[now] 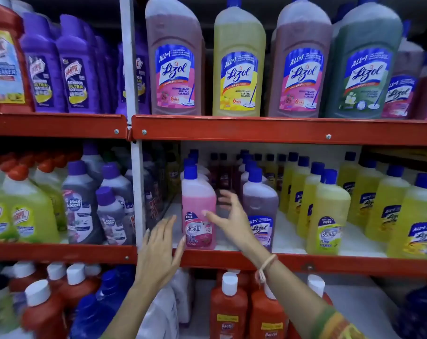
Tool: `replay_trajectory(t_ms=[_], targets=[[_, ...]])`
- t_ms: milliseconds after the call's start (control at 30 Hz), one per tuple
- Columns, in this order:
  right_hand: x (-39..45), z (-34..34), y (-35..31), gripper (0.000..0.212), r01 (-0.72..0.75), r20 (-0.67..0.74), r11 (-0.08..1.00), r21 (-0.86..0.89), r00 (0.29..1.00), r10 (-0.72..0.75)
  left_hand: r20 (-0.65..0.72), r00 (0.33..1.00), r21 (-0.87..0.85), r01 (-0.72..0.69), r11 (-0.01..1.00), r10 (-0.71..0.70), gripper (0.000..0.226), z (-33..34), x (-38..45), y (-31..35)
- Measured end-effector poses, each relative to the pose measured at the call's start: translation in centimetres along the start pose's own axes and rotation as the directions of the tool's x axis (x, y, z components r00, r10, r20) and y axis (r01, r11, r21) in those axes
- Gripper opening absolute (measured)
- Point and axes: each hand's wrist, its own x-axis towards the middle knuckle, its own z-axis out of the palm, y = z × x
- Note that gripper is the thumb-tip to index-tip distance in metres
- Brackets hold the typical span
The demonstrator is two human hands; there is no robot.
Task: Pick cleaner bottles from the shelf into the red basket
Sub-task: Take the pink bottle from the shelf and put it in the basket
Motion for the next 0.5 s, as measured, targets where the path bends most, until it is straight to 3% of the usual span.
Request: replay_trajectory(t_ms=[133,233,367,500], targets=[[1.1,1.9,1.2,0.074,-0.189,0.165,0.981,0.035,0.970,0.181,0.134,0.991,0.093,0.011,0.996,-0.023,0.074,1.9,-1.0,-1.5],[1.9,2.8,2.4,0.068,-0.234,0.195,0.967,0.099,0.958,0.211,0.129,0.992,0.116,-0.015,0.993,-0.001,0.075,2.6,-1.2,-2.4],[1.4,3.5,2.8,0.059,-0.150,0.080,0.981,0.127,0.987,0.141,0.109,0.994,0.110,0.000,0.994,-0.013,0.074,2.7,-1.1,-2.3],[0.3,3.5,1.4,0.061,0.012,-0.092,1.000,0.004,0.996,-0.011,0.108,0.994,0.140,0.007,0.990,-0.022,0.070,3.0,-1.0,-2.5]])
